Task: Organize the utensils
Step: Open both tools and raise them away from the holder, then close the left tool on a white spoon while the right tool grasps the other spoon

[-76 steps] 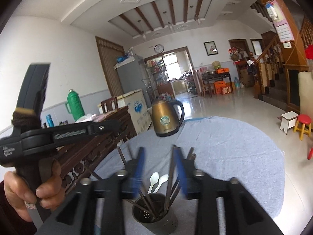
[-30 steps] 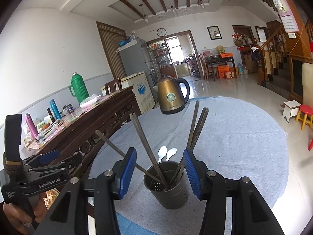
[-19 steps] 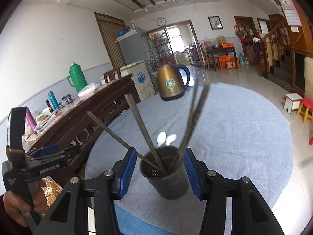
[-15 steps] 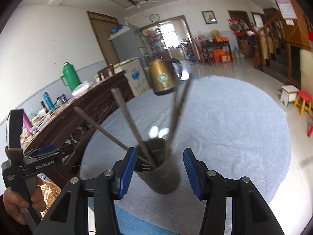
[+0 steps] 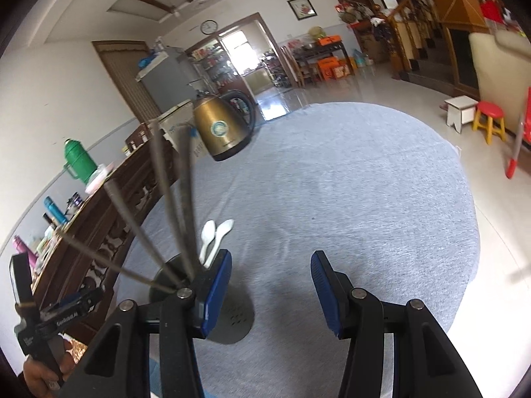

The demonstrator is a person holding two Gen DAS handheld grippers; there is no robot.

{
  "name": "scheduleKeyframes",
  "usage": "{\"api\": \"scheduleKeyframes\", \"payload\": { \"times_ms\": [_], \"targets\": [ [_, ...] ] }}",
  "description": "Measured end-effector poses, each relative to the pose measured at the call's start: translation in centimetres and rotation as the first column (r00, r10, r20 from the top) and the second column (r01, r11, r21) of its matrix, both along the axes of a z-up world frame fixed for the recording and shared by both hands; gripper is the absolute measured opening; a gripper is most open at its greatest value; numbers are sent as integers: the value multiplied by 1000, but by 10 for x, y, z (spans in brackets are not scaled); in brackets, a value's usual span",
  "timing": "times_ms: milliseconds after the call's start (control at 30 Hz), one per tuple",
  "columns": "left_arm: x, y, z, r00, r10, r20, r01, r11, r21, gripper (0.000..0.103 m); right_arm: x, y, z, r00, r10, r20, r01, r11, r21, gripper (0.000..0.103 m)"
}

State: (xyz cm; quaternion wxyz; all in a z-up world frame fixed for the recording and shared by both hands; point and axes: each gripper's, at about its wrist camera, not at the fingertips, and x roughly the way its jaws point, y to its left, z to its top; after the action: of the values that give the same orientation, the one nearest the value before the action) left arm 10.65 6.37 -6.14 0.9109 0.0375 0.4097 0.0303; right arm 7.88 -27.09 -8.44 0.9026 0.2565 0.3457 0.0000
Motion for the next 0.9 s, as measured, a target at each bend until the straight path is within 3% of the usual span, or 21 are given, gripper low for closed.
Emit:
{"api": "scheduleKeyframes", "payload": {
  "times_ms": [667, 900],
  "targets": [
    [69, 7, -34, 995, 33, -90, -32, 999, 17, 83, 78, -28, -39, 996, -12, -87, 18, 998, 68, 53],
    [102, 2, -48, 993, -42, -106, 38, 998, -41, 83, 102, -25, -50, 996, 17, -82, -11, 998, 69, 53]
  ]
}}
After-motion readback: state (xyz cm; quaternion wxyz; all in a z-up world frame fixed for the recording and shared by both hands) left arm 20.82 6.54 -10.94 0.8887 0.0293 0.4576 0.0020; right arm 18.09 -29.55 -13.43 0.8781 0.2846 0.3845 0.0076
